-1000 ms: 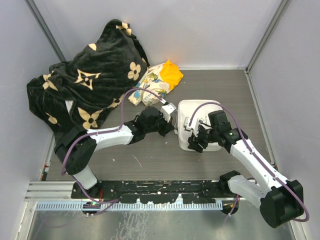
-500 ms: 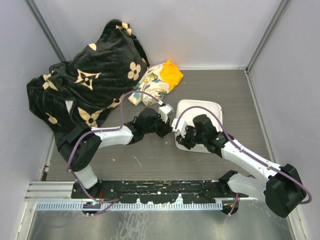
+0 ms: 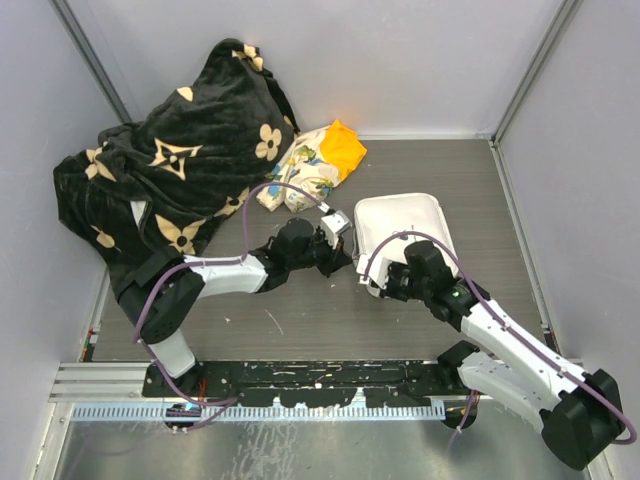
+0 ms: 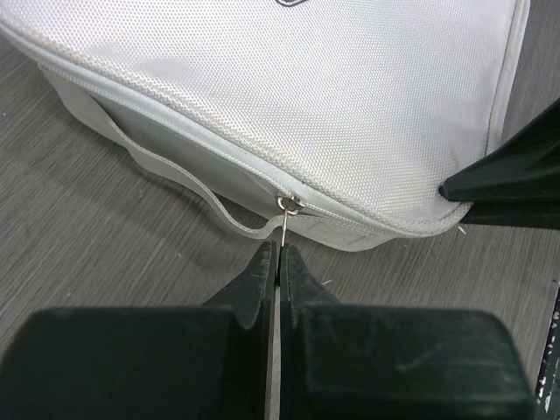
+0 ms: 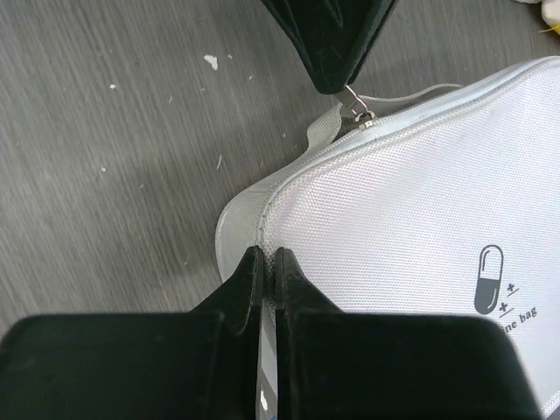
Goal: Organize the medicine kit
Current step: Zip the medicine box at the center of the board.
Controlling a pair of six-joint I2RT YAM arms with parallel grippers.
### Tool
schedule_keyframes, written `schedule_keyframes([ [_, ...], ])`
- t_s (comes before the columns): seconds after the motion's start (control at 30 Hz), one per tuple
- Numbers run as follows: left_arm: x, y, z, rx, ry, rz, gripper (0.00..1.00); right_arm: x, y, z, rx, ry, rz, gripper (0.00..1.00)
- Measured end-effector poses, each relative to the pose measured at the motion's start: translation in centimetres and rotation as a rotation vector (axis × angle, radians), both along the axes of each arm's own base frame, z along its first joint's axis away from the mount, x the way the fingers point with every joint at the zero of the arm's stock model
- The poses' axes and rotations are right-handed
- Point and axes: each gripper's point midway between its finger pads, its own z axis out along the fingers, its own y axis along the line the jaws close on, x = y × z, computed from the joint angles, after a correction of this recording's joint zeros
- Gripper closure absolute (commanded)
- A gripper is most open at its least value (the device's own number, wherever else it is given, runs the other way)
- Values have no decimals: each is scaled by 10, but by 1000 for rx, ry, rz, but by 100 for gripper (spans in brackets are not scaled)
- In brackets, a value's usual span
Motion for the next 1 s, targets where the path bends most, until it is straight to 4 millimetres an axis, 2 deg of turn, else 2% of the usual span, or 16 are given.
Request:
schedule_keyframes([
  [0.23, -5, -6, 0, 39, -74, -29, 100, -11, -17, -2, -43, 24, 61, 99],
  [0.47, 5, -9, 6, 83, -161, -14, 100, -14, -30, -1, -58, 42, 100, 99],
  [0.73, 46, -5, 4, 201, -244, 90, 100, -22, -49, -7, -125, 66, 121, 99],
  [1.0, 87, 10, 2, 250, -247, 169, 100, -20, -70, -7, -182, 42, 105, 99],
])
